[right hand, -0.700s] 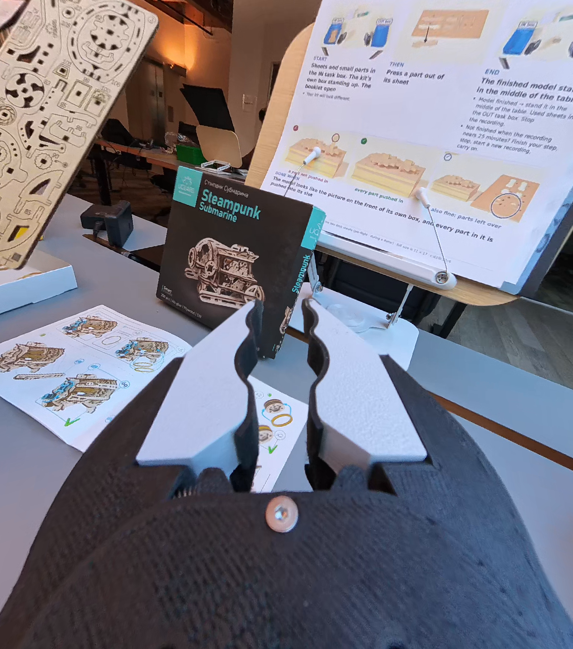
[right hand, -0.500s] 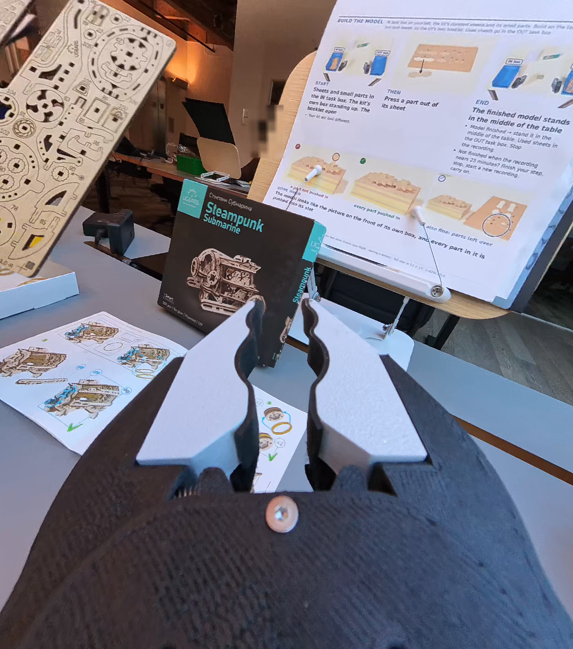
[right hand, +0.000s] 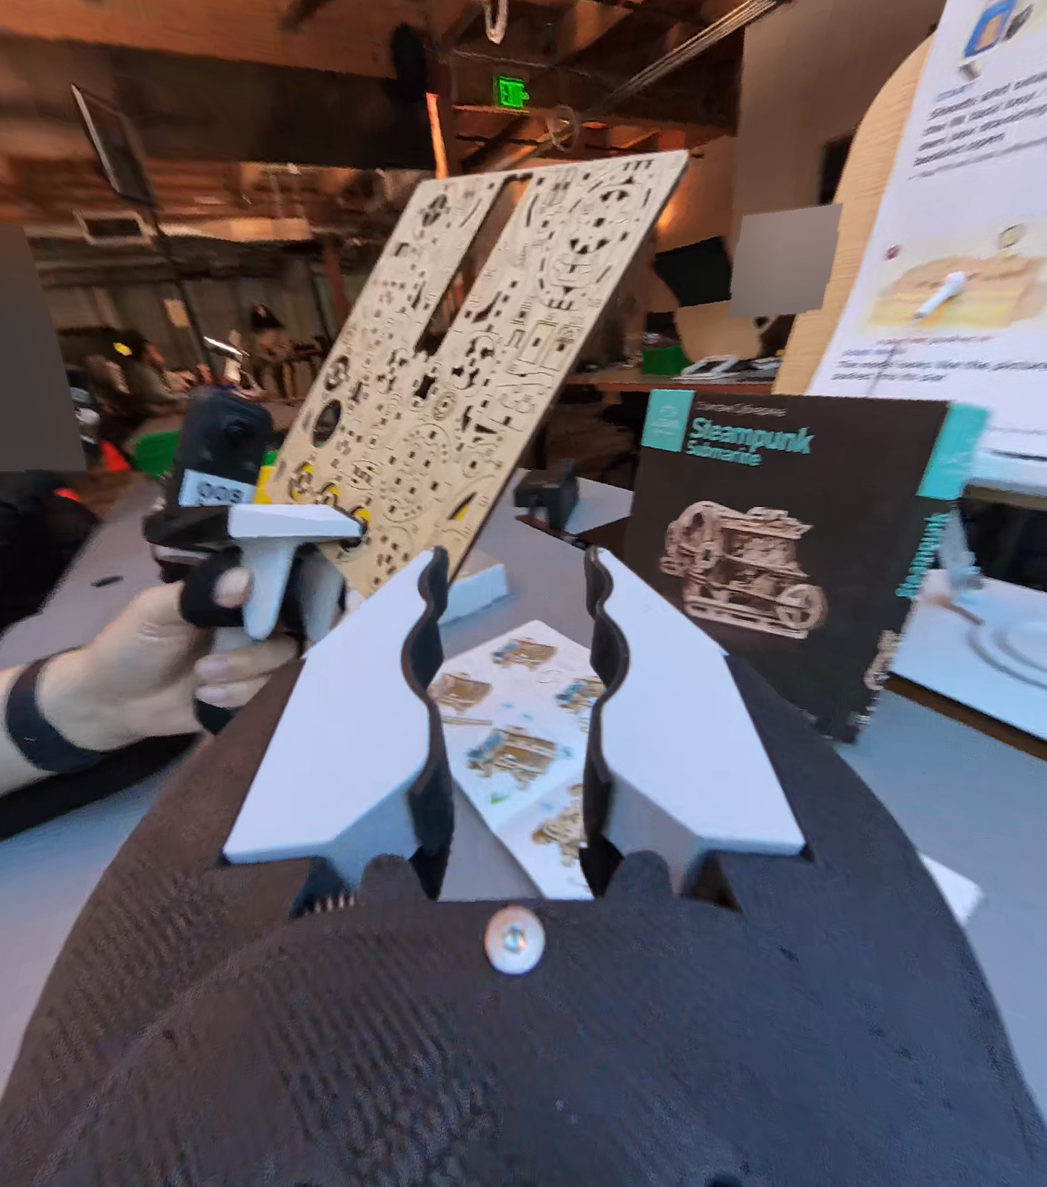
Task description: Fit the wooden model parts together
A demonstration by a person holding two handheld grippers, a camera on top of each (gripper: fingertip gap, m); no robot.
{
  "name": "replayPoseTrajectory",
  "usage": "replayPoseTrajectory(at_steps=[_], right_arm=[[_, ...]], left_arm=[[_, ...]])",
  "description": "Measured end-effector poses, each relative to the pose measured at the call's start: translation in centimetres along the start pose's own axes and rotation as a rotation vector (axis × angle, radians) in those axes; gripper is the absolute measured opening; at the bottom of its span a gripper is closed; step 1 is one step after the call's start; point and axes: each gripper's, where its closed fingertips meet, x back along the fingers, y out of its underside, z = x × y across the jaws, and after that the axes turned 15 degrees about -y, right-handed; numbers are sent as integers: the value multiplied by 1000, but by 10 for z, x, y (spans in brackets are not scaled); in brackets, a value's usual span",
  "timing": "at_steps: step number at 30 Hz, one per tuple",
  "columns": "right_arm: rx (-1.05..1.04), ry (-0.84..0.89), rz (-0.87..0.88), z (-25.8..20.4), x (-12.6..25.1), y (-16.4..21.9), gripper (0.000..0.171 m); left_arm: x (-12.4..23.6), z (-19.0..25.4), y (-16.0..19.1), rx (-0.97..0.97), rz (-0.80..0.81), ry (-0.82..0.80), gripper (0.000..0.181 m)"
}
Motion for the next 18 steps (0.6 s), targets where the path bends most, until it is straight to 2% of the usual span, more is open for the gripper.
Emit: replayPoseTrajectory(at_steps=[7, 13, 14, 16, 17, 18], right_arm=[[-337, -223, 189, -20, 0, -13, 46], [-536, -398, 187, -35, -5, -5, 47], [-556, -429, 205, -38, -4, -8, 40], [-611, -474, 220, -42, -1, -10, 10], [-636, -473, 213, -41, 1, -8, 2], [-652, -478, 210, -41, 3, -7, 1]], left_arm=[[-4, 13, 12, -21, -45, 59, 0], [-6, 26, 23, 17, -97, 158, 1], [-7, 28, 25, 6, -108, 163, 0], [-7, 33, 30, -19, -130, 183, 0], [-7, 36, 32, -20, -138, 199, 1], [-8, 37, 33, -26, -144, 198, 0]])
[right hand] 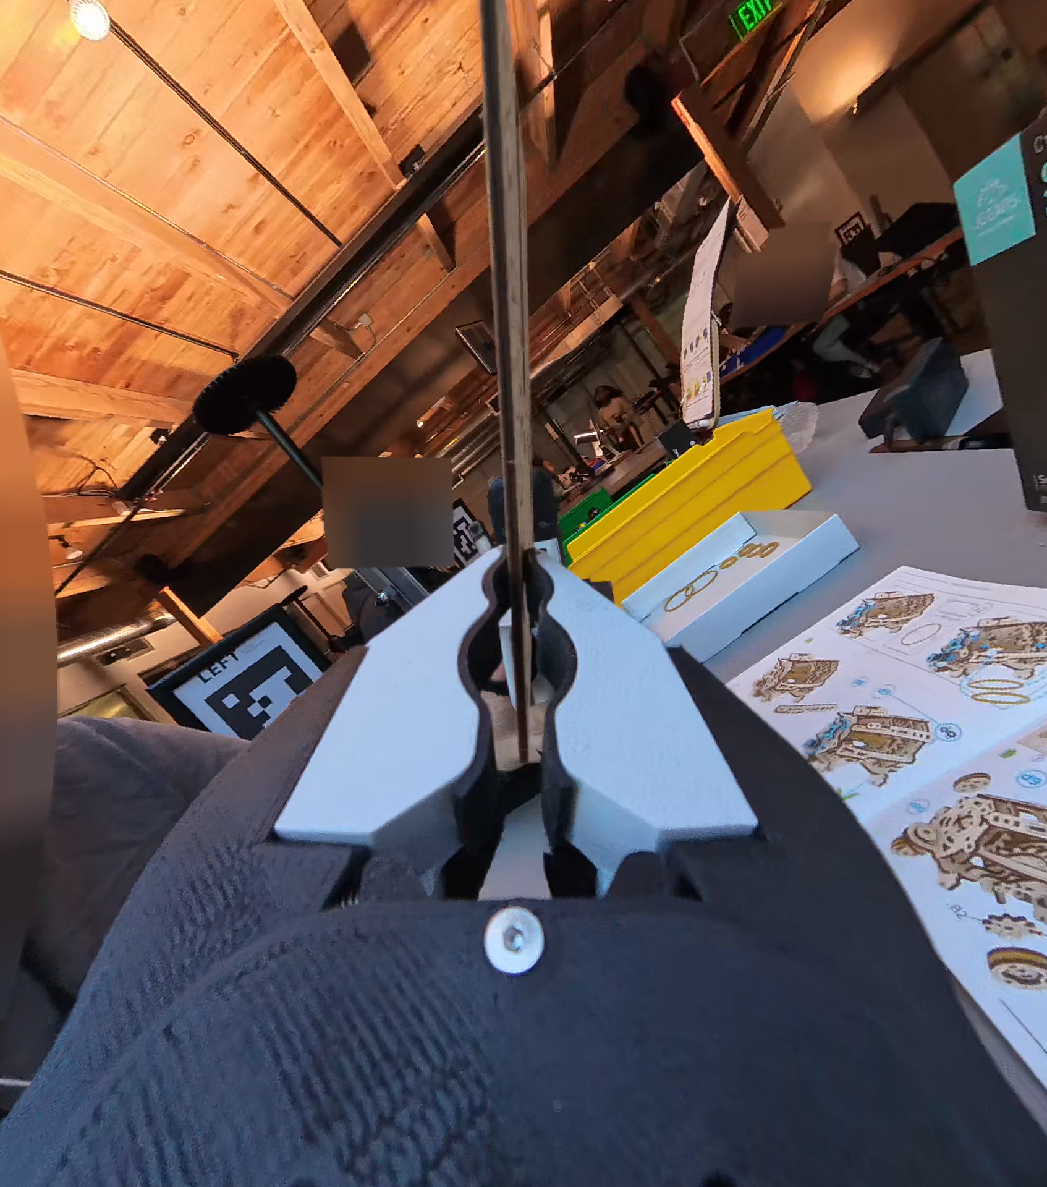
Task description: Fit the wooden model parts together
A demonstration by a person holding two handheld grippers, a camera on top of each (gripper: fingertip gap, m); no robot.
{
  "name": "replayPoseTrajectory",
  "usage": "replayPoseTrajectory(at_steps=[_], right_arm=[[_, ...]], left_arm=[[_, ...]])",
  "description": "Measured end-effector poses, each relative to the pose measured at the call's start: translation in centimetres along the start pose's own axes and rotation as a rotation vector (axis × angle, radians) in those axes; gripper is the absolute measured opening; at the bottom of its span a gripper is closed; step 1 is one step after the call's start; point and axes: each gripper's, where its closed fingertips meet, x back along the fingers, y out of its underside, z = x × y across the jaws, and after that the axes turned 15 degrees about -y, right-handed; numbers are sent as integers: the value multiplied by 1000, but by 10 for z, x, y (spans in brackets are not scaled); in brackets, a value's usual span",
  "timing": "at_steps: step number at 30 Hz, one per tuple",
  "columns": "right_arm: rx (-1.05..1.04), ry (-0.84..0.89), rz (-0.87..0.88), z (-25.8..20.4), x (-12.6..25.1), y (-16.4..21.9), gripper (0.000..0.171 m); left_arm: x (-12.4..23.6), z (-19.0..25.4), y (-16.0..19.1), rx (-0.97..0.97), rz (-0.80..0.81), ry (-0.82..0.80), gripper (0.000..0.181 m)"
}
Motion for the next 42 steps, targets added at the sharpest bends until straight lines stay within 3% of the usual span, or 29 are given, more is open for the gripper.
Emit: replayPoseTrajectory(at_steps=[3, 6, 9, 19, 27, 35, 38, 42], right_arm=[[-7, 33, -6, 1, 5, -1, 1], [-12, 37, 43, -2, 12, -8, 1], [28, 65, 32, -4, 23, -13, 1], [118, 101, -98, -7, 31, -10, 1], [51, 80, -137, 5, 28, 6, 1], [115, 27, -89, 0, 25, 2, 2], [146, 48, -49, 1, 29, -6, 18], [154, 64, -43, 4, 34, -9, 19]], left_arm=[[-2, 6, 4, -29, -14, 22, 6], [2, 13, -2, 18, -15, 77, 31], [8, 3, -15, 66, 15, 59, 36], [23, -23, -28, 107, 23, 19, 29], [17, -23, -11, 103, -50, 33, 1], [20, -16, -16, 1, -30, 5, 0], [22, -16, -21, 2, -5, -5, 0], [27, -24, -29, 61, 27, -12, 0]])
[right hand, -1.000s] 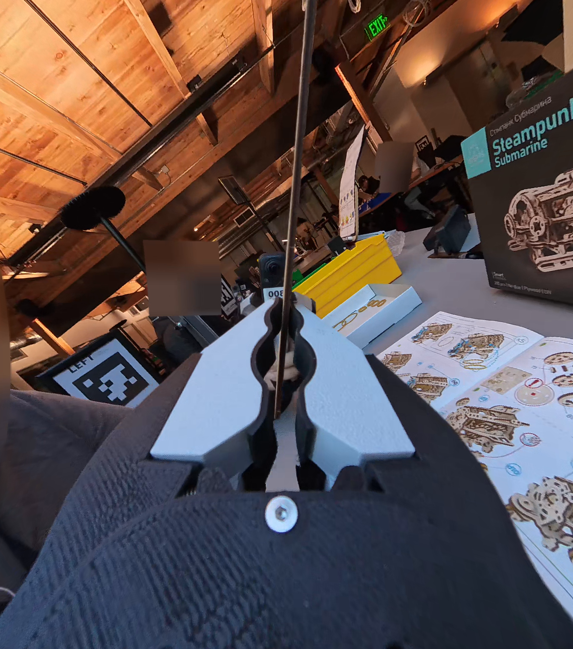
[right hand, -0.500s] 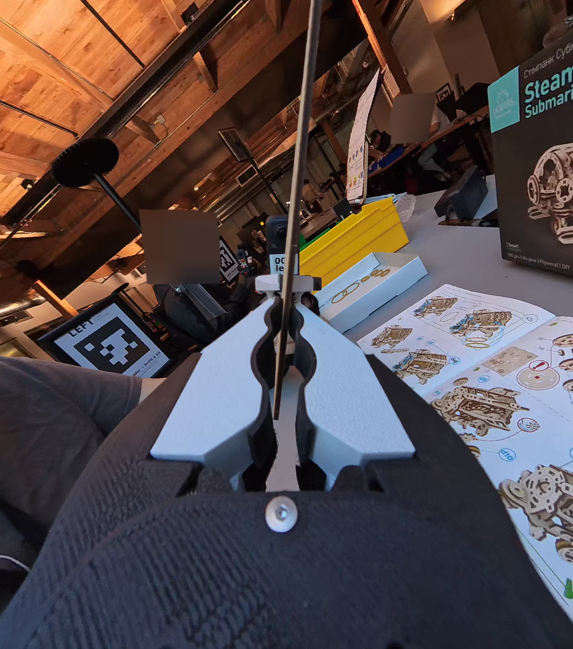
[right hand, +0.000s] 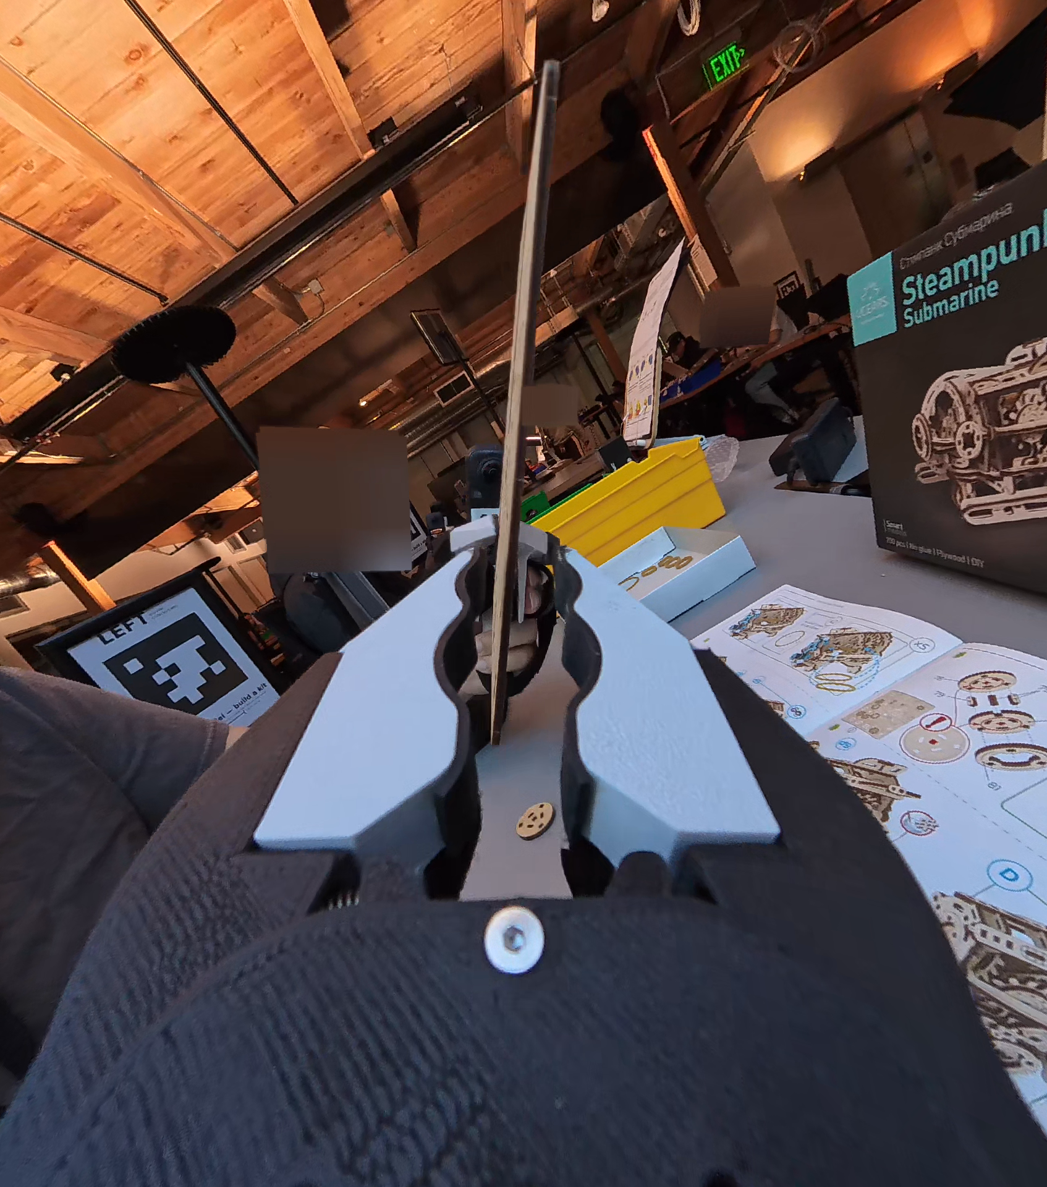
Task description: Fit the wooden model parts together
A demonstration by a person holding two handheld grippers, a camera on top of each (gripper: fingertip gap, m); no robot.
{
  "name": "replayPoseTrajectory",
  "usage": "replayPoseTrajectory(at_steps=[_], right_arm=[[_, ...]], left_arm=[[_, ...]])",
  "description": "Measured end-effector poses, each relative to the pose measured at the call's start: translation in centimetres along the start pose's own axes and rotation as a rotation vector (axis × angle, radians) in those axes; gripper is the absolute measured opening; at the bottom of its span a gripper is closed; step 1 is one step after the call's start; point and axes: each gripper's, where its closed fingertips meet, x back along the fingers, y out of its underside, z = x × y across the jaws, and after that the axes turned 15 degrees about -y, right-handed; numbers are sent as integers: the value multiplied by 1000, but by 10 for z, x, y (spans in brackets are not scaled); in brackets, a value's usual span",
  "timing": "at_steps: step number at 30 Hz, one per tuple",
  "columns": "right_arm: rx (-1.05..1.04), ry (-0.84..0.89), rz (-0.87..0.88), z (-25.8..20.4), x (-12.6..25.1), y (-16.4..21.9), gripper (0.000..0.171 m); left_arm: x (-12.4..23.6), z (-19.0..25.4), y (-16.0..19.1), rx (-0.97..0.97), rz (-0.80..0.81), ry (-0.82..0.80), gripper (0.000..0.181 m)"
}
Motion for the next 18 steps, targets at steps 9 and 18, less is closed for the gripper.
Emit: replayPoseTrajectory(at_steps=[9, 18], right_arm=[[24, 18, -2, 2, 1, 0, 19], [415, 483, 32, 23, 44, -35, 12]], left_arm=[[18, -18, -27, 112, 138, -21, 0], [54, -26, -66, 9, 331, -122, 0]])
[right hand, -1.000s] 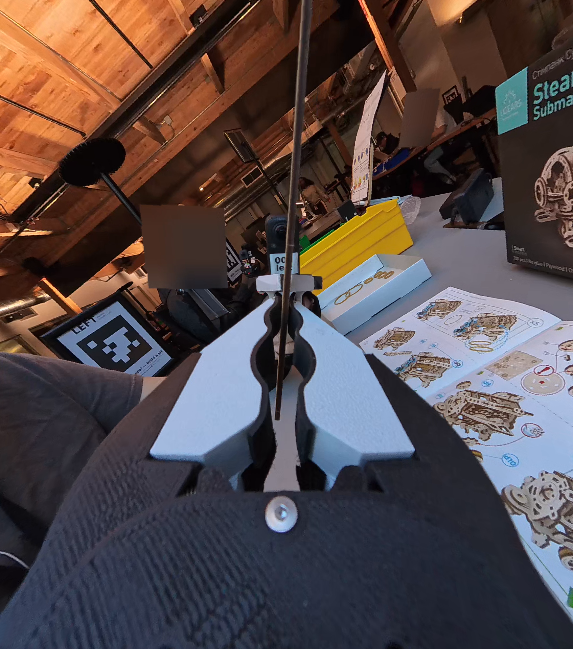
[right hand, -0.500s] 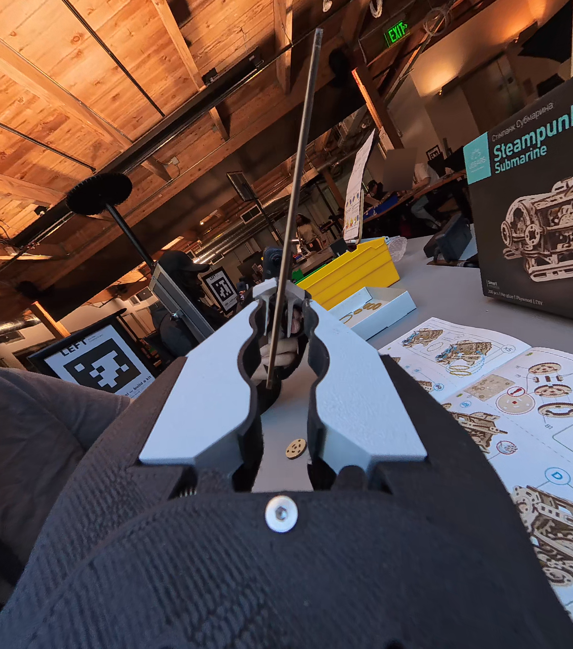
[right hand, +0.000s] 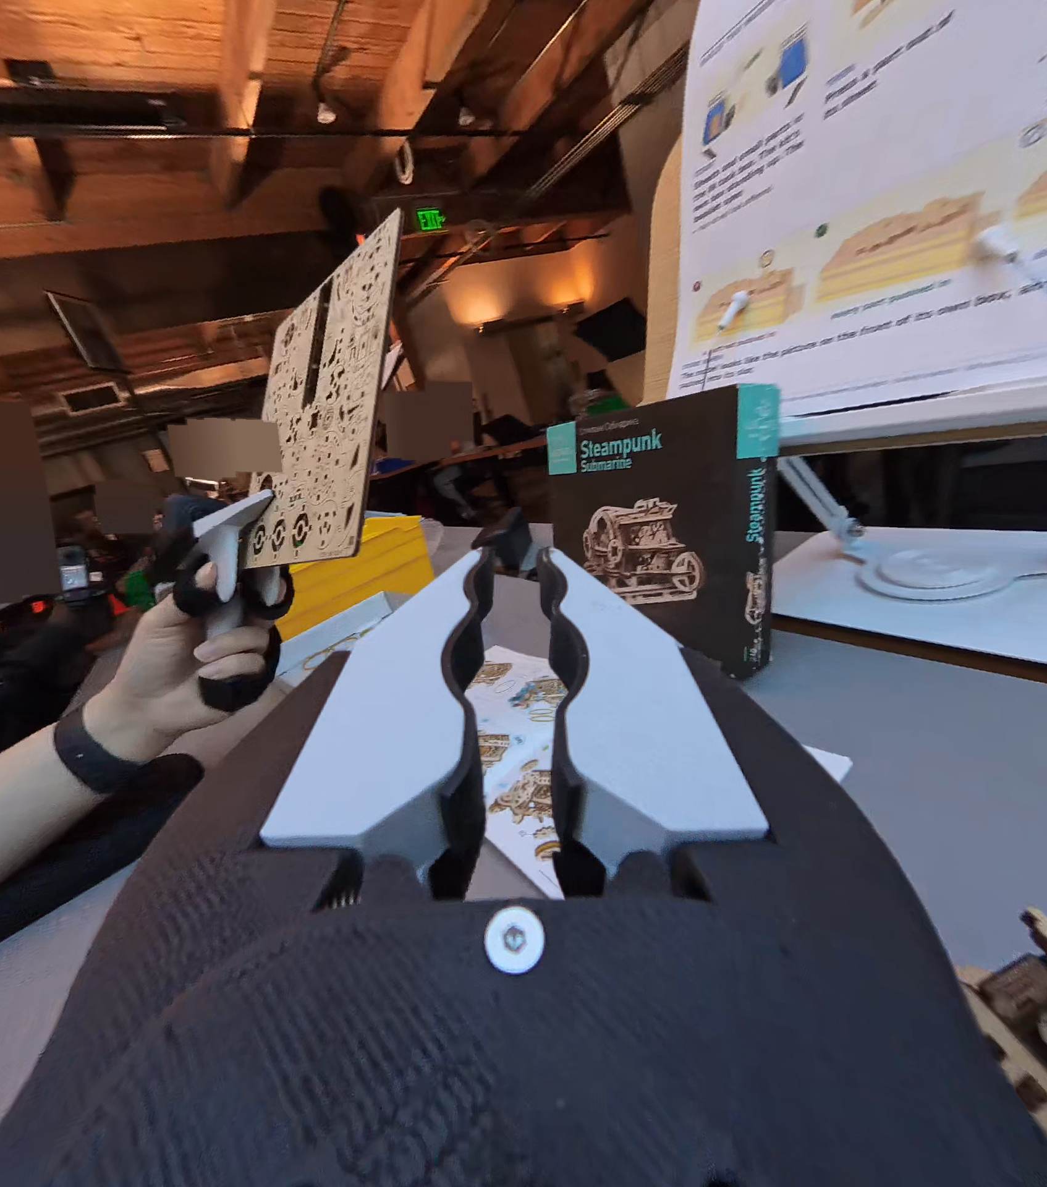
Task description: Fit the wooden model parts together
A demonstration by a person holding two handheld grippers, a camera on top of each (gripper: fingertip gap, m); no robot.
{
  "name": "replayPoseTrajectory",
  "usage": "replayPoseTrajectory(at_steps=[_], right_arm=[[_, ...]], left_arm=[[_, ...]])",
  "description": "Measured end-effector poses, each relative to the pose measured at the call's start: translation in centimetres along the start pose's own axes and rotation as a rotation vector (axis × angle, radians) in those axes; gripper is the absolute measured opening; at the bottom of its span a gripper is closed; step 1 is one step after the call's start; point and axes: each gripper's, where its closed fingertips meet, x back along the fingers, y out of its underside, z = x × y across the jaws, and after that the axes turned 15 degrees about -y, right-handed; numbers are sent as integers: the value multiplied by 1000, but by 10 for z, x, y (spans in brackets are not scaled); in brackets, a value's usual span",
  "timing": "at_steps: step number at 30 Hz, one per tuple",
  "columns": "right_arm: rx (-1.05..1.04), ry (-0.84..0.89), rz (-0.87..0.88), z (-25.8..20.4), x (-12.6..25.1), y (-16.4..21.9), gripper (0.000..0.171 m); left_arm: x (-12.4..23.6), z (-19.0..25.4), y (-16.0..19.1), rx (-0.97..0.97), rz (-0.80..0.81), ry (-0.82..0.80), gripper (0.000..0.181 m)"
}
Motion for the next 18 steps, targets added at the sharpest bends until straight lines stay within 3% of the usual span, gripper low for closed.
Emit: replayPoseTrajectory(at_steps=[4, 18], right_arm=[[-3, 78, -10, 9, 8, 1, 8], [-19, -11, -172, -5, -12, 32, 8]], left_arm=[[-4, -2, 12, 16, -20, -4, 0], [-10, -6, 22, 27, -55, -29, 0]])
